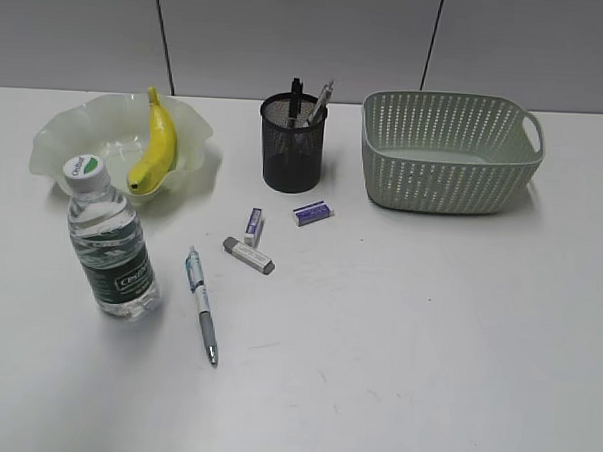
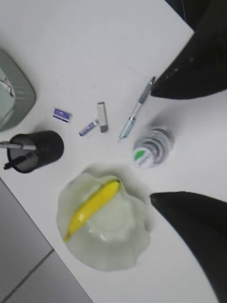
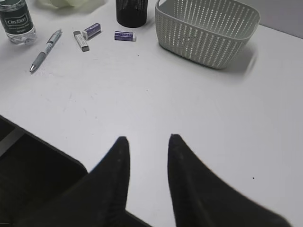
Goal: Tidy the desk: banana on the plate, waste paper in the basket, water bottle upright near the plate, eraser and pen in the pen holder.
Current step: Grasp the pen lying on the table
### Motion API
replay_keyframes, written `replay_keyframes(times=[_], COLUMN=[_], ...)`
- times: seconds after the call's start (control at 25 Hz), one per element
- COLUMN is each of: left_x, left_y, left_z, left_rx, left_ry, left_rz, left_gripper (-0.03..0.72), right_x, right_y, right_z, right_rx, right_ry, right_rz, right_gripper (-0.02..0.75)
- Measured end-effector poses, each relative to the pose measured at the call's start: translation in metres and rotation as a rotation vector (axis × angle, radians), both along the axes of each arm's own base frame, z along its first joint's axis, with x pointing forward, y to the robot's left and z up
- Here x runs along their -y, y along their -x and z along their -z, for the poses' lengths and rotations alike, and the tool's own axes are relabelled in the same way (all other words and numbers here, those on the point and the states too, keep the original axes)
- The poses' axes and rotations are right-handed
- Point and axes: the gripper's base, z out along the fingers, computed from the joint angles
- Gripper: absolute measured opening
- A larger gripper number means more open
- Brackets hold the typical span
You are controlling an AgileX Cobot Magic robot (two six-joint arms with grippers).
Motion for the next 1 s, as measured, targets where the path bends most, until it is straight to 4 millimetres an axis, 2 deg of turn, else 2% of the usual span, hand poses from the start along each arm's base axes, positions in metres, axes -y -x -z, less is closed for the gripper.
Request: replay_keyframes(times=[0.08, 0.2, 0.32, 0.48, 0.6, 0.68, 0.84, 1.0], left_x=[-0.021, -0.049, -0.072, -0.092, -0.102, -0.107, -0.118, -0.119], left_y=[0.028, 0.072, 0.109, 0.146, 0.161, 0.168, 0.179, 0.180], left_z=[0.006, 0.024, 0.060, 0.106, 0.137, 0.149, 0.151, 0.151], left_rx=[0.017, 0.045, 0.073, 0.136, 0.177, 0.189, 0.266, 0.273], left_ry=[-0.003, 0.037, 0.070, 0.144, 0.199, 0.234, 0.302, 0.312], left_rz=[-0.023, -0.032, -0.031, -0.019, -0.030, -0.054, -0.098, -0.105], left_gripper=[0.463, 0.461, 0.461, 0.461, 0.461, 0.461, 0.438, 0.407], right_x=[0.000, 0.000, -0.001, -0.012, -0.030, -0.047, -0.083, -0.133], right_y=[0.000, 0.000, -0.001, -0.017, -0.042, -0.063, -0.114, -0.173], right_z=[0.000, 0.000, -0.001, -0.013, -0.024, -0.029, -0.037, -0.044], right_rx=[0.000, 0.001, 0.000, 0.001, 0.028, 0.014, -0.075, -0.215], right_ry=[0.000, 0.001, 0.005, 0.017, 0.008, 0.019, 0.116, 0.216], right_rz=[0.000, 0.001, -0.001, -0.009, -0.022, -0.031, -0.061, -0.150], right_gripper=[0.238, 0.238, 0.238, 0.238, 0.238, 0.238, 0.238, 0.238])
